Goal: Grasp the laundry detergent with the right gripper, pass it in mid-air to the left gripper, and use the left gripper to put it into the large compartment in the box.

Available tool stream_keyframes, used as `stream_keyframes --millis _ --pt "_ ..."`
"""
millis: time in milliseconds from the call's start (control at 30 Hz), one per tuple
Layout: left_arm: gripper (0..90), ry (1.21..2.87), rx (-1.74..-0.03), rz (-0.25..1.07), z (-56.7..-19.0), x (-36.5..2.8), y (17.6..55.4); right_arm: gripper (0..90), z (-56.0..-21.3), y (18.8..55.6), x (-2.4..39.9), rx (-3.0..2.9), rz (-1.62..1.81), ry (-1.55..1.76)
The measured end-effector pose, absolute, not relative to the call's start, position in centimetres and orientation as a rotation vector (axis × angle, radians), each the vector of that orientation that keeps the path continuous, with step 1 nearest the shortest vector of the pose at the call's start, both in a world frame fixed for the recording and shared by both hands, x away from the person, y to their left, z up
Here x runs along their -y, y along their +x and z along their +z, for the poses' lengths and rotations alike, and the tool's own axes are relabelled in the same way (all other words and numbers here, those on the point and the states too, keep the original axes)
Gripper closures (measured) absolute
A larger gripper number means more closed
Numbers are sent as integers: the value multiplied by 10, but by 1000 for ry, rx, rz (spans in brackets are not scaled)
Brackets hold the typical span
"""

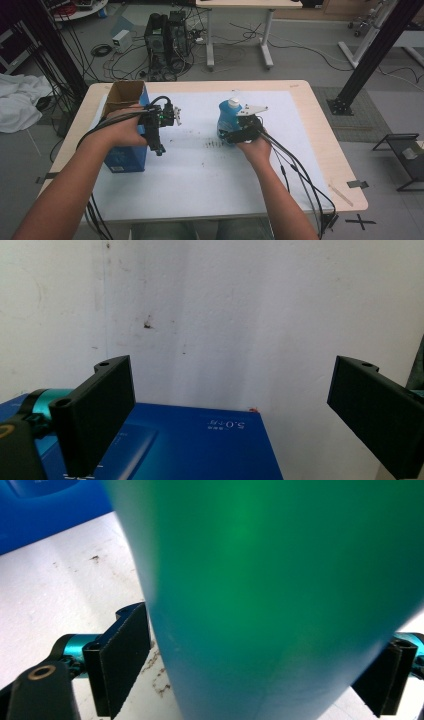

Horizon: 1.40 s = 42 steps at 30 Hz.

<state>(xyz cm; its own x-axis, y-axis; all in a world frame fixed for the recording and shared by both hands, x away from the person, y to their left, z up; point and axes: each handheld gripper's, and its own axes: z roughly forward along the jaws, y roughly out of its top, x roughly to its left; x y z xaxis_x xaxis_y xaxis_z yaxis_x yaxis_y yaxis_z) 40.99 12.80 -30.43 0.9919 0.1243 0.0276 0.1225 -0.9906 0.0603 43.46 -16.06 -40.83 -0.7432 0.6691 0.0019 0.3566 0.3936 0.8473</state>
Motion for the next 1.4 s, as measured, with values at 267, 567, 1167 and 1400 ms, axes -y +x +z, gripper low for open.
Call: stream_keyframes --millis 267,567,1167,1400 --pt "49 3074 -194 63 -304 -128 411 184 -409 433 159 -2291 1291 889" --pt "49 3085 -182 73 -303 -129 412 251 -410 432 159 -2275 1285 896" --pt "49 3084 -184 83 -303 -128 413 386 -411 432 158 -2271 1301 879" --pt "49 3082 -190 77 -304 -126 414 410 -412 434 160 -2265 1293 856"
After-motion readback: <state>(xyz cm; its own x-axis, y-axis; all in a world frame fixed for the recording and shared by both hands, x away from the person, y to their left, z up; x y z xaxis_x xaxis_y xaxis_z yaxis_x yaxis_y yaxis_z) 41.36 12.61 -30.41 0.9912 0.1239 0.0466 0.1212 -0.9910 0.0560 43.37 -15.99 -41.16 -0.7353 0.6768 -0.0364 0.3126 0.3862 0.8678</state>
